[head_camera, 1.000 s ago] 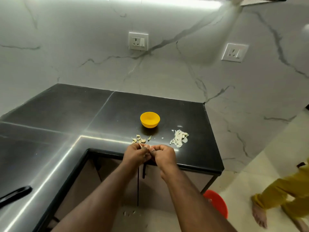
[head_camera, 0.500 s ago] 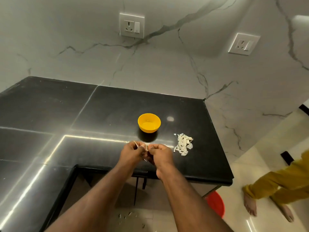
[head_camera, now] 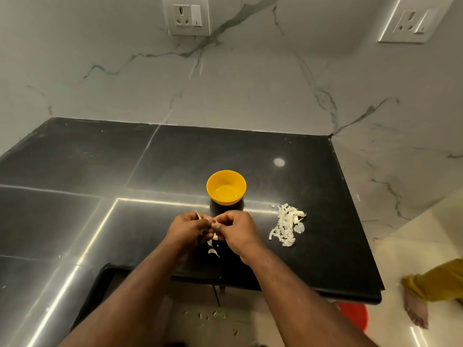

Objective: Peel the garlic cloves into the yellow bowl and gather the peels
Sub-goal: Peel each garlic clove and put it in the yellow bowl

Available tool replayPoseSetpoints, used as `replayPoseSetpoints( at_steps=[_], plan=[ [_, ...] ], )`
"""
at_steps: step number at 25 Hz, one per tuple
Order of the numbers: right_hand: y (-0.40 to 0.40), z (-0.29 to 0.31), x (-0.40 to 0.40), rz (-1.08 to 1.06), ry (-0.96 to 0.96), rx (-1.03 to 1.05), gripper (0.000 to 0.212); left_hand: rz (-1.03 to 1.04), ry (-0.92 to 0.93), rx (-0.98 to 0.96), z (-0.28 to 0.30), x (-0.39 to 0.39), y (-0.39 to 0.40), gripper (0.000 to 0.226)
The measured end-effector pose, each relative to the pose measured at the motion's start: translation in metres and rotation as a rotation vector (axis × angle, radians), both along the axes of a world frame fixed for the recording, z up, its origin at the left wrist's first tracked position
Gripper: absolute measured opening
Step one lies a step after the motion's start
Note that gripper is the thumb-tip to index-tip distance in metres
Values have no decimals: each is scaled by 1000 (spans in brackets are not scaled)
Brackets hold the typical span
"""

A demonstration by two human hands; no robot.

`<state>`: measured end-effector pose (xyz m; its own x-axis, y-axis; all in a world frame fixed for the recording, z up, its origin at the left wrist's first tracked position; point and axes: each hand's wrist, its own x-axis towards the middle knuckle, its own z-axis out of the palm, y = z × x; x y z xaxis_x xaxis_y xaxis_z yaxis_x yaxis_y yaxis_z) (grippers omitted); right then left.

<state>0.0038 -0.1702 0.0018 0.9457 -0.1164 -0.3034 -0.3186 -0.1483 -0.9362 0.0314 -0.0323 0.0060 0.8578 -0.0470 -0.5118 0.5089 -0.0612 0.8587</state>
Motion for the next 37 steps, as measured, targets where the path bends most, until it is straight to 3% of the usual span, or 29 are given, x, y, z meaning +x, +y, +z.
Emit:
replayPoseSetpoints(
  at_steps=[6,12,16,22,24,28,30,34,37],
  plan=[
    [15,10,9,-93,41,76,18,-84,13,-77,8,13,12,13],
    [20,12,5,-113,-60,-41,15,-97,105,-201,18,21,16,9],
    [23,5,5,-265,-82,21,12,-96,80,-197,17,21,7,13],
    [23,-1,11,-326,-17,103,17,-110,74,-200,14,17,6,11],
    [19,-1,14,-299,-24,37,17,-117,49,-175,16,19,6,9],
    [-6,0,14,-190,-16,-409,18,-194,-14,84,11,25,11,6],
    [-10,-4,10,-135,26,-506,22,-221,3,173,7,27,10,9],
    [-3,-6,3,-74,28,-411,29,-218,70,169,8,29,12,8],
    [-9,-1,3,-142,-1,-314,25,-176,98,95,9,32,20,12]
  ],
)
